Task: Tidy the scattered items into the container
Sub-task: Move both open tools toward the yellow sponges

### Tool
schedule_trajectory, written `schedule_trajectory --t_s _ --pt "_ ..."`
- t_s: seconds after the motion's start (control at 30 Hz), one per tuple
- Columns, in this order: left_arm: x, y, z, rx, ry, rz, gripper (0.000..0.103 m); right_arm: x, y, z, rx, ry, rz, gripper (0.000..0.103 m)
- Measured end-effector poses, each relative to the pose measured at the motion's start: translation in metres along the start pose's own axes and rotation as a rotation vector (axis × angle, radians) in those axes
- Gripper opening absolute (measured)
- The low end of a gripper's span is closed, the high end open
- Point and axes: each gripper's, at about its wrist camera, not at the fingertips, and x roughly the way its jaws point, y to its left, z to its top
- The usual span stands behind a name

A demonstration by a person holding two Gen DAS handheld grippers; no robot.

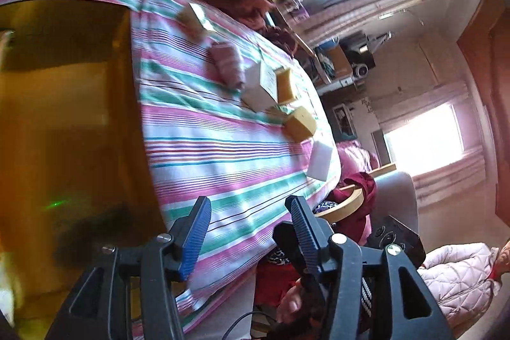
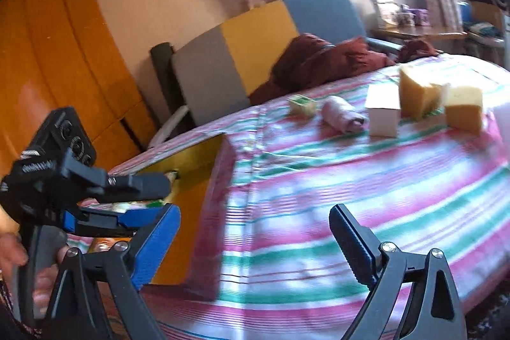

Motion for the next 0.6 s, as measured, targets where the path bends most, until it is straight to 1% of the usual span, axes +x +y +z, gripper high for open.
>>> schedule_trajectory --t_s 0.1,0.17,0.23,0.27,0.33,0.4,0.47,0.5,0.53,0.6 --pt "0.019 -0.013 0.007 0.037 -0.002 0.049 0.053 -0.004 -0.022 0.002 0.037 -0.017 -0.059 0.098" --pt "0.033 -0.021 0.015 0.055 -0.035 0.087 0.053 -0.006 -0.037 0.005 0.065 -0.033 -0.102 0.098" --pt "0.046 -0.025 0.023 0.068 -0.065 0.123 0.053 -0.007 -0.052 0.006 0.084 -0.025 -0.189 0.098" --pt "0.054 -0.027 0.028 0.066 -0.074 0.142 0.053 -0.007 -0.06 0.006 0.093 -0.024 -0.219 0.098" --pt "0.069 -0.031 0.036 0.06 -0.076 0.155 0.053 -0.009 -0.075 0.006 0.105 -0.036 -0.255 0.098" --pt "0.085 -0.036 0.045 0.059 -0.066 0.159 0.053 -0.01 -0.092 0.01 0.112 -0.053 -0.323 0.099" --pt "0.099 -0.041 0.052 0.068 -0.07 0.194 0.053 -0.011 -0.107 0.016 0.122 -0.071 -0.359 0.099" --pt "0.107 -0.043 0.057 0.068 -0.072 0.209 0.053 -0.01 -0.114 0.019 0.129 -0.076 -0.374 0.103" --pt "0.112 -0.044 0.06 0.066 -0.073 0.213 0.053 -0.006 -0.12 0.022 0.133 -0.069 -0.396 0.103" --pt "0.121 -0.046 0.066 0.051 -0.072 0.215 0.053 0.006 -0.131 0.028 0.126 -0.023 -0.463 0.103"
